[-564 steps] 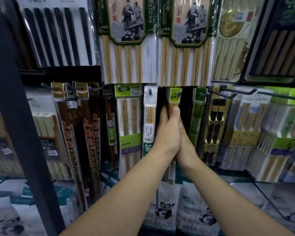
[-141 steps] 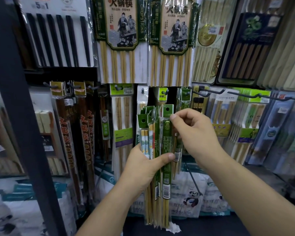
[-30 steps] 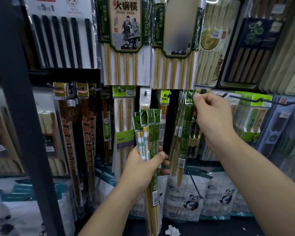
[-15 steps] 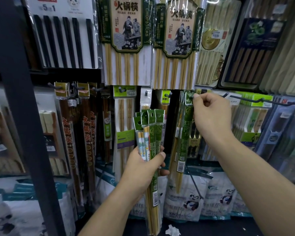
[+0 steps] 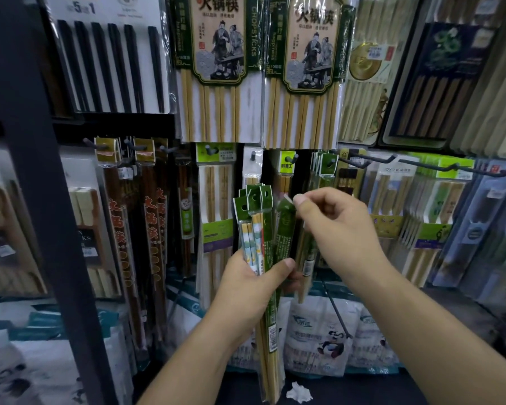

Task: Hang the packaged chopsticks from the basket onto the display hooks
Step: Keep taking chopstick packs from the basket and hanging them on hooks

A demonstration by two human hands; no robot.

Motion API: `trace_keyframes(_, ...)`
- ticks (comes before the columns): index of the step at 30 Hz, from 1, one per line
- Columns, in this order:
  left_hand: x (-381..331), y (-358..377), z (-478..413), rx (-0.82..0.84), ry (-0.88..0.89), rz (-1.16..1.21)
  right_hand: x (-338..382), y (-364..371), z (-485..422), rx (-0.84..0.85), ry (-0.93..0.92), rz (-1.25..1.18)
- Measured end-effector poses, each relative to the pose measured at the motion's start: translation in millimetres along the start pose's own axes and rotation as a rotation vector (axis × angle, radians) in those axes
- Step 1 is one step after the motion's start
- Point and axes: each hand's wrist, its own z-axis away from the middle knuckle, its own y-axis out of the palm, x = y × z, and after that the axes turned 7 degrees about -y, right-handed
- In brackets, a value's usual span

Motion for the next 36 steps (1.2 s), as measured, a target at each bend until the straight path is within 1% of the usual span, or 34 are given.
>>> trace_keyframes(4, -2, 1, 1, 0.002, 0.033, -0.002, 1, 2, 3, 0.054, 0.045, -0.119)
trace_keyframes(8, -1, 1, -1, 0.007, 0.048, -0.017, 1, 3, 8, 0.094, 0.024, -0.120)
trace_keyframes(12, 0, 0, -2, 0.021, 0.061, -0.007, 2, 2, 9, 0.105, 0.077, -0.177)
trace_keyframes(15, 1, 0, -4, 0.024, 0.076, -0.021, 2, 3, 10, 0.094, 0.018, -0.129)
trace_keyframes(18, 0, 1, -3, 0.014, 0.083, -0.058, 1, 3, 7, 0.050, -0.024, -0.074)
trace_keyframes(22, 1, -5, -5, -0.090, 0.058, -0.084, -2, -8, -9, -0.106, 0.043, -0.086)
trace_keyframes(26, 0, -6, -6, -0.069, 0.036, -0.029, -4, -19, -30, -0.233, 0.111, -0.064)
trace_keyframes(29, 0, -6, -7, -0.042, 0.028, -0.071, -9, -21, -38, -0.241, 0.119, -0.009)
trace_keyframes(33, -2, -4, -4, 0.011, -0.019, -0.027, -13, -20, -41, -0.239, 0.111, 0.007)
trace_keyframes(36, -2, -2, -2, 0.015, -0.074, 0.051, -13, -19, -43, -0.247, 0.134, 0.010)
